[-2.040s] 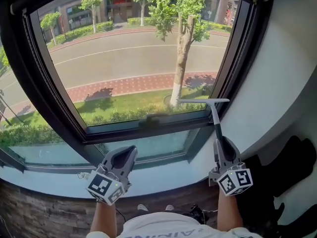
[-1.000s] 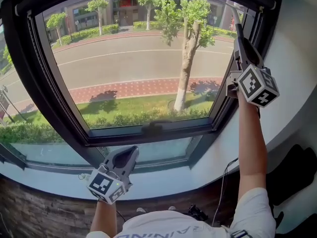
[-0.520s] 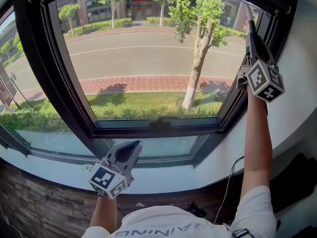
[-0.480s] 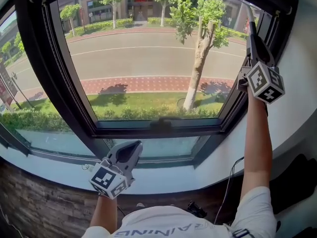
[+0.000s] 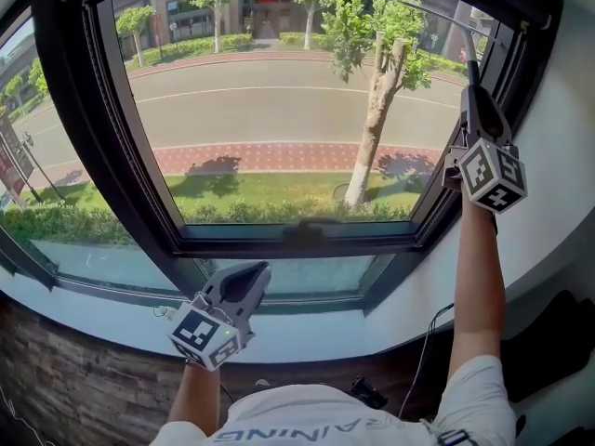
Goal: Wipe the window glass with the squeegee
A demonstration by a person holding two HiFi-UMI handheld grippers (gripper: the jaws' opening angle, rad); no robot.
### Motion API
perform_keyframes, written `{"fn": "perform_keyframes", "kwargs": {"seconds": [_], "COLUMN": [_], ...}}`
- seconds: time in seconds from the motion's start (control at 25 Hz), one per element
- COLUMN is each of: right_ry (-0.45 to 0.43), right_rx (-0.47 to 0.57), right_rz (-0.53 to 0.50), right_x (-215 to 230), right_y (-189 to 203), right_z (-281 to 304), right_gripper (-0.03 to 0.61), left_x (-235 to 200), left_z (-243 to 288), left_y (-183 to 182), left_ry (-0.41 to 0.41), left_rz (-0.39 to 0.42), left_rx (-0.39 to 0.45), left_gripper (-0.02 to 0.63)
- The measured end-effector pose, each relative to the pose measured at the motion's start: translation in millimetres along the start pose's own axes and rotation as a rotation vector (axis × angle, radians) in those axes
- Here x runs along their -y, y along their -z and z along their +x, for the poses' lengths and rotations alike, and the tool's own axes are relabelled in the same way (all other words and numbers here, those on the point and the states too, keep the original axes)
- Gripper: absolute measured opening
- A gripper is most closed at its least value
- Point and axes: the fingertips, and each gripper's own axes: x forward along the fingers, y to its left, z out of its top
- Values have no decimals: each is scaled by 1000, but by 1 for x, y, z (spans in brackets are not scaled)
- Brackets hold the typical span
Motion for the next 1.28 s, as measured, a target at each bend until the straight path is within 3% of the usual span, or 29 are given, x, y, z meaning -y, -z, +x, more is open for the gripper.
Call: {"fn": "perform_keyframes", "kwargs": {"seconds": [1.28], "right_ry": [-9], "right_rx": [-191], "right_rz": [9], "right_x": [-21], "right_y": [106], "right_z": [-91], "right_gripper": [100], "left_x": [8], "left_z": [-2], "left_y": [9], "left_ry": [17], "left_rz": [-13], "left_rx": [-25], "left_gripper": [17]}}
